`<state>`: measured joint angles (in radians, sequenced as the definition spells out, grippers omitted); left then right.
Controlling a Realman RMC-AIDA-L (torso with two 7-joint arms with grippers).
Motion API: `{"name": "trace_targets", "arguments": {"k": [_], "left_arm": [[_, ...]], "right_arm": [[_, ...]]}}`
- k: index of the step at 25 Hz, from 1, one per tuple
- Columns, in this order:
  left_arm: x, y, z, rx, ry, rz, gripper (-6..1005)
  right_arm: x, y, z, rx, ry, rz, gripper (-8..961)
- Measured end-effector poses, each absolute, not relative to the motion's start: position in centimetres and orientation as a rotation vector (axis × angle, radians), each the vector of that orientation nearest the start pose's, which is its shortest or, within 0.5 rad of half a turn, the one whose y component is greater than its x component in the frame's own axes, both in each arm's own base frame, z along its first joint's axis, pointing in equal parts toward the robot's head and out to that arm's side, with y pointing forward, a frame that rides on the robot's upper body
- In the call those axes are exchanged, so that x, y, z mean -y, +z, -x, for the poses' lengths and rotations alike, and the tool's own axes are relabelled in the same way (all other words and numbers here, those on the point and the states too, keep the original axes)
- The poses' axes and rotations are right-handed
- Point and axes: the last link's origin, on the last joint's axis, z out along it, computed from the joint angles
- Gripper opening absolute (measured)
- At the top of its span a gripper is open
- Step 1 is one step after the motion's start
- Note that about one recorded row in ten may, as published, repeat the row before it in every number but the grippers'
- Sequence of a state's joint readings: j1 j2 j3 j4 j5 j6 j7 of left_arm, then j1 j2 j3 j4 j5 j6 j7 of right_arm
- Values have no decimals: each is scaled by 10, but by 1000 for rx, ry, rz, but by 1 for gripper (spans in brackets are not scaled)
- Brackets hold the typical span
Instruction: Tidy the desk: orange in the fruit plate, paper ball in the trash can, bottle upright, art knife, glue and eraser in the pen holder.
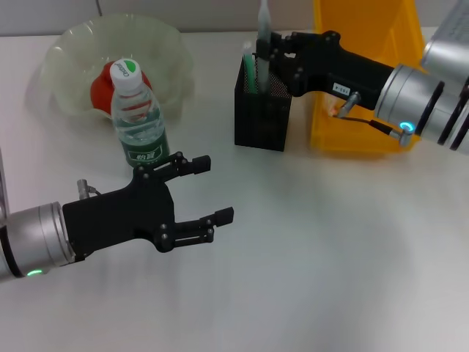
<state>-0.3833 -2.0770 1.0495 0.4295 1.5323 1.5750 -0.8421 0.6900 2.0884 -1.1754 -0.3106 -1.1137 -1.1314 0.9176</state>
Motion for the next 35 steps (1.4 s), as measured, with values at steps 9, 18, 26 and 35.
{"name": "trace_targets", "arguments": {"k": [9,18,26,35], "left_arm": [[-273,-44,268,228,-957,2667,832],[-272,-44,268,227,-957,2669,832],[-272,-44,267,226,-962,2671,832],[-272,-44,268,227,-957,2670,832]], "right_arm": [[-393,-60,-200,-396,854,2419,136],[-394,-60,-200,-394,852,2416,152],[-394,-59,-200,-401,857,2410,269],[-390,-51,-201,-419,917,2393,560]]}}
